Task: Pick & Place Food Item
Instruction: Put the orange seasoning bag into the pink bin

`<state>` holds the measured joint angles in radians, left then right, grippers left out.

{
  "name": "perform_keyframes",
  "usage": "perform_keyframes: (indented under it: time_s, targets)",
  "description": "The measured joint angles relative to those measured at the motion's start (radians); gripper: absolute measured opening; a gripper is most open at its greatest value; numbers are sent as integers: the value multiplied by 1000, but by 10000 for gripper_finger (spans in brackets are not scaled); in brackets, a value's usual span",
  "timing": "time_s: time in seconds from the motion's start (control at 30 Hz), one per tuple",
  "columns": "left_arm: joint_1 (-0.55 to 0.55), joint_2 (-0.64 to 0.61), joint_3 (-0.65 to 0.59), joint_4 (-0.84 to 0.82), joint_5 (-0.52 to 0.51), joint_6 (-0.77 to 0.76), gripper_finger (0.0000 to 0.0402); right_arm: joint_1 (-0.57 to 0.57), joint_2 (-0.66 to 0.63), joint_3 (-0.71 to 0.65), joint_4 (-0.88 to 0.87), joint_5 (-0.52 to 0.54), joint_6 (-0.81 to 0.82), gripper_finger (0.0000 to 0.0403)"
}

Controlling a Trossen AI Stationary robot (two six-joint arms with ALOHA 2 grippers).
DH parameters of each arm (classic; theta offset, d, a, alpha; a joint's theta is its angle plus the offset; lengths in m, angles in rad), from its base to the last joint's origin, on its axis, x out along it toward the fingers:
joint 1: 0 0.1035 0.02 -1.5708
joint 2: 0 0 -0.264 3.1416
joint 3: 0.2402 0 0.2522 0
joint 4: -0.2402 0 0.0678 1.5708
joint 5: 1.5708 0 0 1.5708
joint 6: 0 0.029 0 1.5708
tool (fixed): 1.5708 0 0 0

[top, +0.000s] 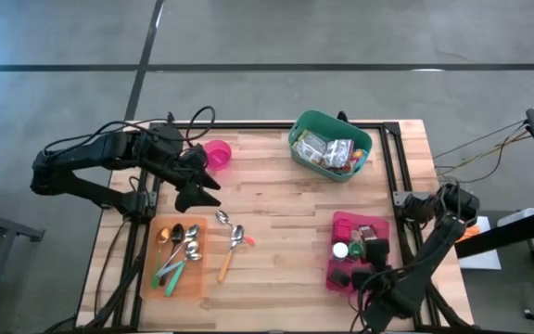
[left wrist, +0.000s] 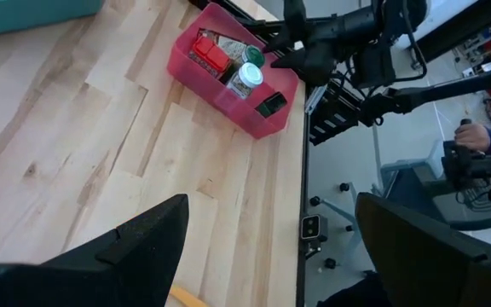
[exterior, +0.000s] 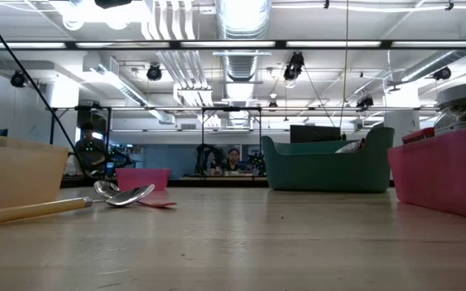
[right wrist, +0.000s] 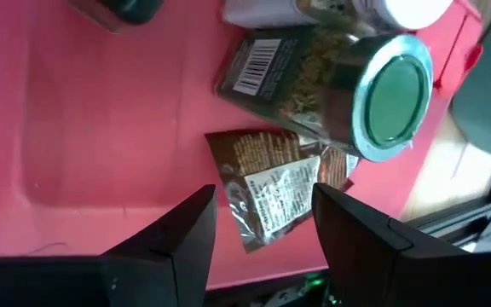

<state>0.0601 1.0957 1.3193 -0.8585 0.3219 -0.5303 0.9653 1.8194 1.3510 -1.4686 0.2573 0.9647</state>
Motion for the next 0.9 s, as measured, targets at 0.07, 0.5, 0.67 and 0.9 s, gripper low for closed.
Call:
perform_keyframes:
  time_s: [0.07,0.5,0.67,0.9]
  targets:
    - [0,0,0,0,0,0,341,-1,0,-17,10,-16,24,192]
    - [0,0,0,-6,11,7,341,-1,-13,-120,70,-73,153,192]
    - [0,0,0,-10,12,7,341,-1,-13,-126,75,-84,163,192]
    - [0,0,0,-10,12,6,341,-2,-13,-128,90,-86,149,192]
